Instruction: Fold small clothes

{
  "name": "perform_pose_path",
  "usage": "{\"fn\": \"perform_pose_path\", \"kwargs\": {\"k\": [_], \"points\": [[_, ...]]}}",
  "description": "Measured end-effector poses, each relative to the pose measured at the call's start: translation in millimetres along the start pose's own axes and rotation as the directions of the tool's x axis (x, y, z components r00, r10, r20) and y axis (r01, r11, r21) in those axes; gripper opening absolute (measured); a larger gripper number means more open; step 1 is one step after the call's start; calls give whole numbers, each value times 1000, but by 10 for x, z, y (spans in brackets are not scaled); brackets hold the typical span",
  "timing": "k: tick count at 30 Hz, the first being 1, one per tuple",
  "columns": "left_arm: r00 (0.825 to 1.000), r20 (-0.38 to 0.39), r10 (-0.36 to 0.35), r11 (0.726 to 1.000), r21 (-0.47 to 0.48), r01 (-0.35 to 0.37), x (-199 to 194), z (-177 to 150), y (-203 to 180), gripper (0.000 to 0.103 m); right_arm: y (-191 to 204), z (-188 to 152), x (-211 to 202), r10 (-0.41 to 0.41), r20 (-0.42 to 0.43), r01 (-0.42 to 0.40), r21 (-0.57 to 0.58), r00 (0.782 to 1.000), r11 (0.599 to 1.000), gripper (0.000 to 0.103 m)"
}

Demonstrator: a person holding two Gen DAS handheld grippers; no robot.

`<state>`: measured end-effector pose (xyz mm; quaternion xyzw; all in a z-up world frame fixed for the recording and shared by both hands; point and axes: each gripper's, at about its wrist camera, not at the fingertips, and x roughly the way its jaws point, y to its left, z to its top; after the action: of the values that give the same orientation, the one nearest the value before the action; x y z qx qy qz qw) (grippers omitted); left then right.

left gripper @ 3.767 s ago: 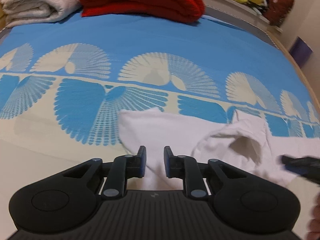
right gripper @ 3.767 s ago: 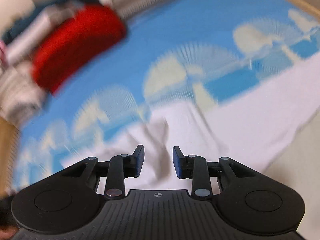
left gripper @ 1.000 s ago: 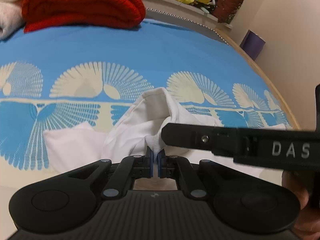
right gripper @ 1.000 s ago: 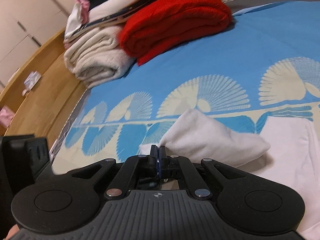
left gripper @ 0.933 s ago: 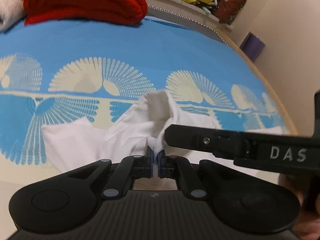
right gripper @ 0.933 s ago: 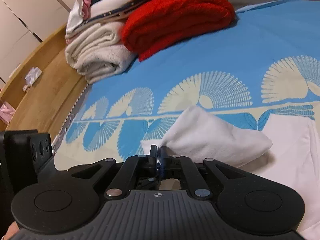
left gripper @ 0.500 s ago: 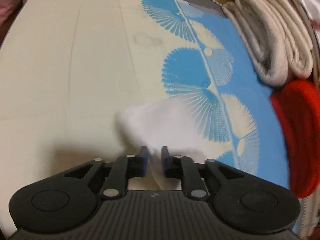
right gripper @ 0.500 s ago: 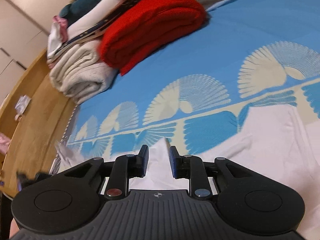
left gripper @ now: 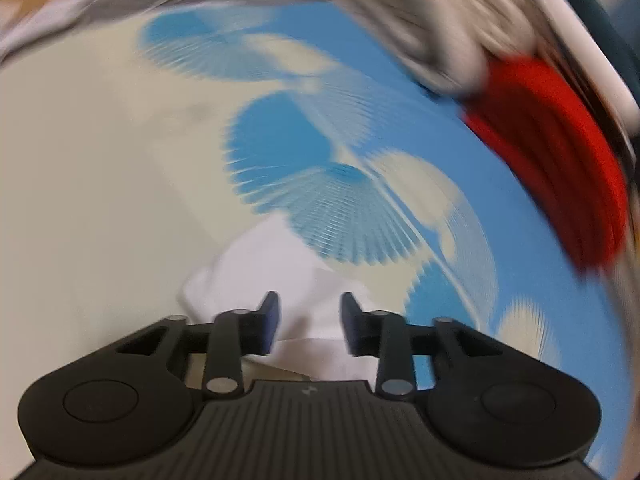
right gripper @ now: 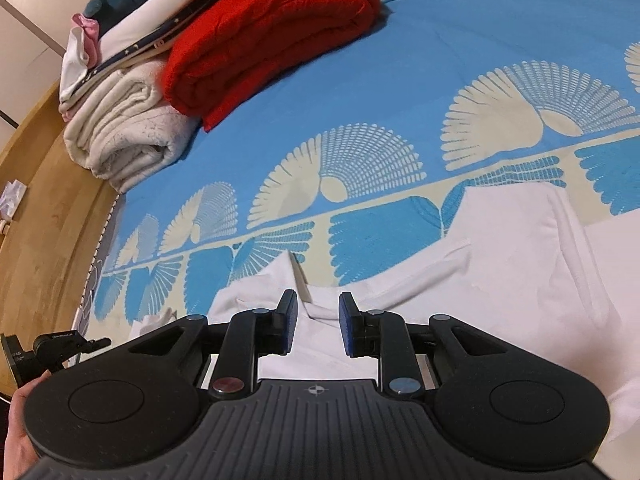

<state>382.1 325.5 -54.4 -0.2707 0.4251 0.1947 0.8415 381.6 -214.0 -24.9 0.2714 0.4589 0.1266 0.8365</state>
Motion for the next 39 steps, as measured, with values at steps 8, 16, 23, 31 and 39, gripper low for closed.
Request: {"fn": "perform_pose_path", "kwargs": {"k": [8,16,23,31,39], "points": [[998,64,5,770,636,-45,160,-640,-640,70,24,-19,70,-16,-29,15,-18,999,1000,25],[941,298,157,934,264,-239,-125,3,55,0,36,-69,180,-59,-62,57,-30,996,998,25],[929,341,145,976,102,-190,-488,297,693,7,-78,-63,162,-116,-61,115,-20,991,993,25],[988,125,-95,647,761,-34,30,-675,-324,47,-120,-57,150,-144,-53,144,-8,988,990,25],[996,78,-37,583,812,-42,379,-850,-411,20,-153,-29,189,-157,-56,157,-1,986,988,25]]}}
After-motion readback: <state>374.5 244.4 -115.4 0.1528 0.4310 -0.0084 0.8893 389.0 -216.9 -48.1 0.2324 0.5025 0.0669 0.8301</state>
